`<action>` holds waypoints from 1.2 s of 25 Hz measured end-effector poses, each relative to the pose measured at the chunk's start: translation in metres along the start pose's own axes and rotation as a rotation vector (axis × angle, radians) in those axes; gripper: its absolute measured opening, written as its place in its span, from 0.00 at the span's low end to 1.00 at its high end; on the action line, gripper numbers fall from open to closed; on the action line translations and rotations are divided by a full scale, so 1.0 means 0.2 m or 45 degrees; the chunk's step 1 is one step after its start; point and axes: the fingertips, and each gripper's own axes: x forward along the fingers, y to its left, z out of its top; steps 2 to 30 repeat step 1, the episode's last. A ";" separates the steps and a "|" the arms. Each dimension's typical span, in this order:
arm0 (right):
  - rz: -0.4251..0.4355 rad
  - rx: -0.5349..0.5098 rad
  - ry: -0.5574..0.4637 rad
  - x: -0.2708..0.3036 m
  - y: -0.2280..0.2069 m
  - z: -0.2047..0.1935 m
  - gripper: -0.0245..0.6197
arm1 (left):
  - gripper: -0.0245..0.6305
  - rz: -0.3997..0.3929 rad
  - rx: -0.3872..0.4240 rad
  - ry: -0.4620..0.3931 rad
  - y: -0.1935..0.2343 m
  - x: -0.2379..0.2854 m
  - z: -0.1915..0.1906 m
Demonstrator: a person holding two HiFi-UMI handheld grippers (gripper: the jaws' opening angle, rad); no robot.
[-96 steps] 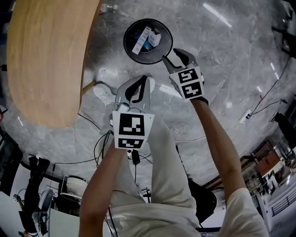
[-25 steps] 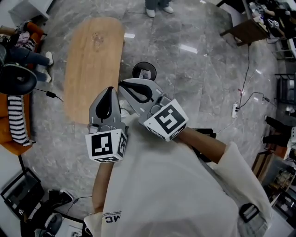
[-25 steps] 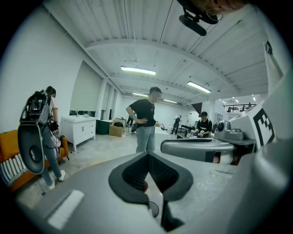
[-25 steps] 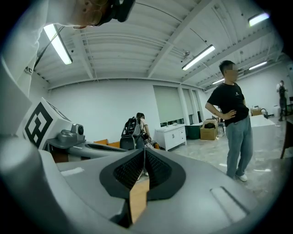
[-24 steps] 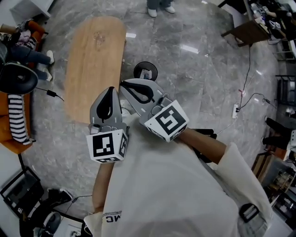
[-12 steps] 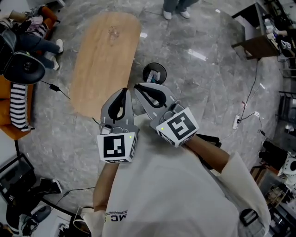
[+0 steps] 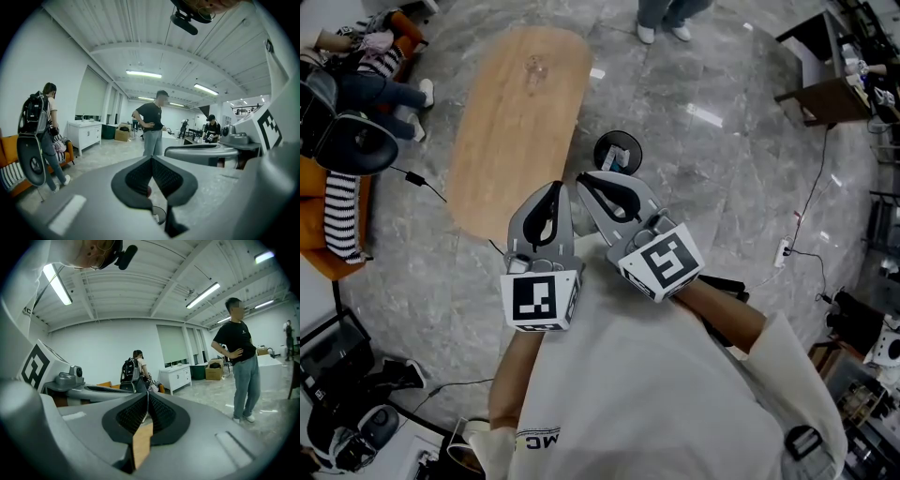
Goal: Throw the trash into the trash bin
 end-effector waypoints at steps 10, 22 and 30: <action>-0.005 0.003 -0.001 0.00 -0.01 0.00 0.08 | 0.04 0.002 -0.003 0.000 0.00 0.01 0.00; -0.005 0.003 -0.001 0.00 -0.01 0.00 0.08 | 0.04 0.002 -0.003 0.000 0.00 0.01 0.00; -0.005 0.003 -0.001 0.00 -0.01 0.00 0.08 | 0.04 0.002 -0.003 0.000 0.00 0.01 0.00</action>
